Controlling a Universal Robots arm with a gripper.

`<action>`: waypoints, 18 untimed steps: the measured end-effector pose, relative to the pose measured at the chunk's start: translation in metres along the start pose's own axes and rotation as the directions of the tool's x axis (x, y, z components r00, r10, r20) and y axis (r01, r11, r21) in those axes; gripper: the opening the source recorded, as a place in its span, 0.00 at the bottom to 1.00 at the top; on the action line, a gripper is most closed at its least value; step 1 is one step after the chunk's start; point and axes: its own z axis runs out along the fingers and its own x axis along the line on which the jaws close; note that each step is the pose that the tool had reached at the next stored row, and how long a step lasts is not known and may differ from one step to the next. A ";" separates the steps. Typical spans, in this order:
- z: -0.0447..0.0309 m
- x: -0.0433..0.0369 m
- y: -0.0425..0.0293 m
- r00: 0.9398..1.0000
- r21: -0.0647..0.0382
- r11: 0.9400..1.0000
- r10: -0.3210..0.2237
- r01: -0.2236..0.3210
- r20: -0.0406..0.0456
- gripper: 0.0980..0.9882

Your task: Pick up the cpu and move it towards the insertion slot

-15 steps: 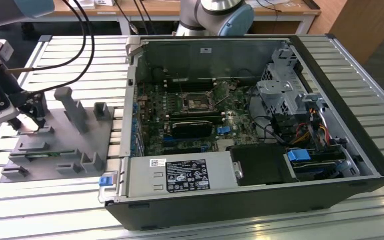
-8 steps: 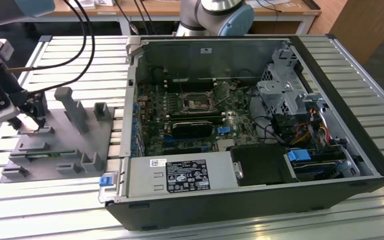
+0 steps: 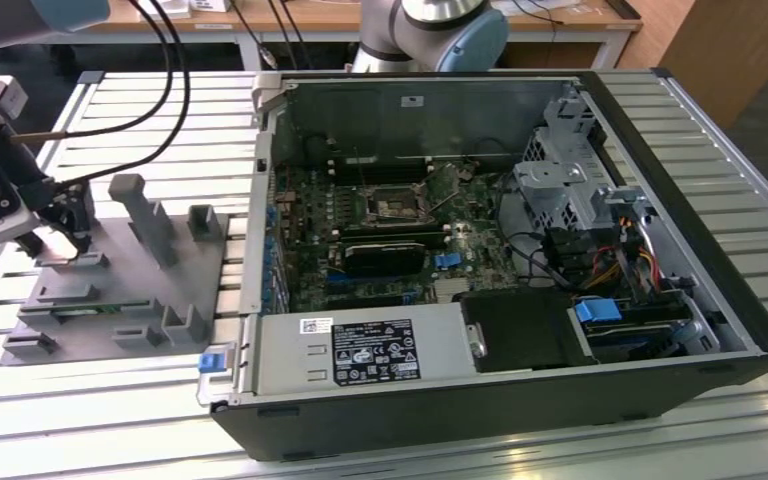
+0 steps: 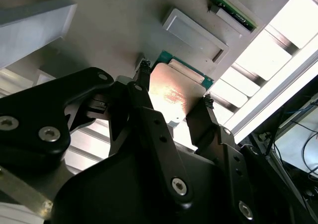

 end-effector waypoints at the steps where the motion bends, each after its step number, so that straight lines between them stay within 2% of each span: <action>1: -0.0002 0.0000 0.0002 1.000 0.000 1.000 0.000 0.000 0.000 0.50; 18: -0.0048 -0.0001 0.0038 1.000 0.000 1.000 0.000 0.000 0.000 0.50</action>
